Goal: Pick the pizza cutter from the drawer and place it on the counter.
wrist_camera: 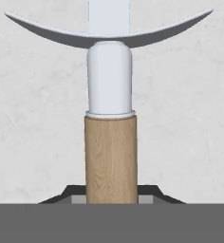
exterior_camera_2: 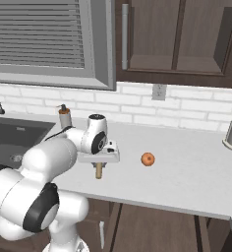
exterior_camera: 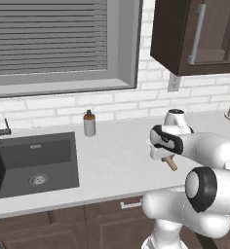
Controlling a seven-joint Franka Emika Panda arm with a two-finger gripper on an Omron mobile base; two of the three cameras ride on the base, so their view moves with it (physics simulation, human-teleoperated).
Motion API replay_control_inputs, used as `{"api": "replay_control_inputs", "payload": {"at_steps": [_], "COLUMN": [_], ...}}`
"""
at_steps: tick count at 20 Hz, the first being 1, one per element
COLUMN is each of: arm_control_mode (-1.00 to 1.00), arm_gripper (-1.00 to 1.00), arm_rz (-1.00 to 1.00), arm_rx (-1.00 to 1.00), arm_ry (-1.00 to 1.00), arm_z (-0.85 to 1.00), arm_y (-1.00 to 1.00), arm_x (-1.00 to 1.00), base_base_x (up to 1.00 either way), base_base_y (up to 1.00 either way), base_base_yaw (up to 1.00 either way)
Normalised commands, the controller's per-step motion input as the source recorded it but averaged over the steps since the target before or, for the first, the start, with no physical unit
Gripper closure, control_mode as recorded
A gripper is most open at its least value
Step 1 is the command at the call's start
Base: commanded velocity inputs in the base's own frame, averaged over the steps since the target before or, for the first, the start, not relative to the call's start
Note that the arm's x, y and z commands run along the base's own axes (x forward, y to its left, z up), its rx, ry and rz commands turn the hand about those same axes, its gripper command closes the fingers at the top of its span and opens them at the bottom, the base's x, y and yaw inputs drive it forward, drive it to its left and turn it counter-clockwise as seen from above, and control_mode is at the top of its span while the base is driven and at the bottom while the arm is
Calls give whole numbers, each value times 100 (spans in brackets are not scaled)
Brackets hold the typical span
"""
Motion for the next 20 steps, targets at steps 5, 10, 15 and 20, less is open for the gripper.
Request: {"api": "replay_control_inputs", "payload": {"at_steps": [5, 10, 15, 20], "arm_control_mode": [-100, -100, -100, -100], "arm_gripper": [100, 100, 100, -100], "arm_rz": [-2, 0, 0, 0], "arm_rx": [0, 0, 0, 0], "arm_ry": [5, 1, 0, 0], "arm_z": [-15, -36, -31, -18], "arm_y": [6, 0, 0, 0], "arm_x": [72, 37, 26, 6], "base_base_x": [0, 0, 0, 0], "base_base_y": [0, 0, 0, 0], "base_base_yaw": [0, 0, 0, 0]}}
